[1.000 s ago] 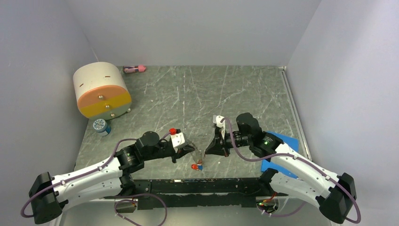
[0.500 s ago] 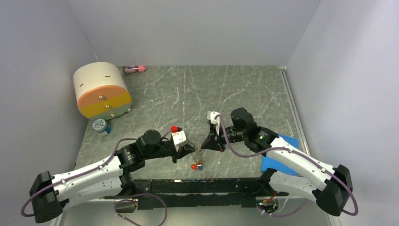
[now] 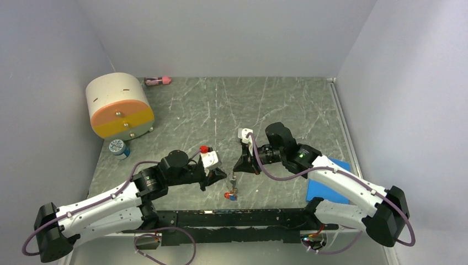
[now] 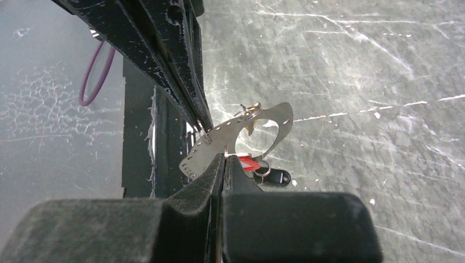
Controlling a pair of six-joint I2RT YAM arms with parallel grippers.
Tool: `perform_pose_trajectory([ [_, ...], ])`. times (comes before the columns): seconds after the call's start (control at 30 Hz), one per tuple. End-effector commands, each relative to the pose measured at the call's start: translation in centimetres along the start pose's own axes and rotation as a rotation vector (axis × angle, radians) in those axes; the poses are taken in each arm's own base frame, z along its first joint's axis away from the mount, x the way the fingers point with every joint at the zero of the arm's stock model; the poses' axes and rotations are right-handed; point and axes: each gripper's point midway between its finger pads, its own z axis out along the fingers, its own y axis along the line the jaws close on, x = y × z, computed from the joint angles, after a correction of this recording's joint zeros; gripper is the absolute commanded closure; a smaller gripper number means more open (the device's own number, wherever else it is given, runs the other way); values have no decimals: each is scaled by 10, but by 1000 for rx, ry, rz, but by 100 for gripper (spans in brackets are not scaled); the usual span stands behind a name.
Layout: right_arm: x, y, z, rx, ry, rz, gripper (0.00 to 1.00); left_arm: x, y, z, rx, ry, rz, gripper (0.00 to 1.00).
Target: Put the keys on the keyring
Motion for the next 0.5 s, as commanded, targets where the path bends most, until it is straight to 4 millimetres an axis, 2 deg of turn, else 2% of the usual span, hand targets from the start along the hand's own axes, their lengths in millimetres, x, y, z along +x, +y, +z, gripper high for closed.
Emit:
perform_pose_trajectory([
  [0.0, -24, 8, -5, -31, -59, -84, 100, -22, 2, -1, -17, -52, 22, 97],
  [0.3, -25, 28, -6, -125, -22, -107, 100, -21, 2, 1, -11, -45, 26, 97],
  [0.47, -24, 32, 0, -136, 4, -109, 100, -22, 2, 1, -9, -49, 25, 97],
])
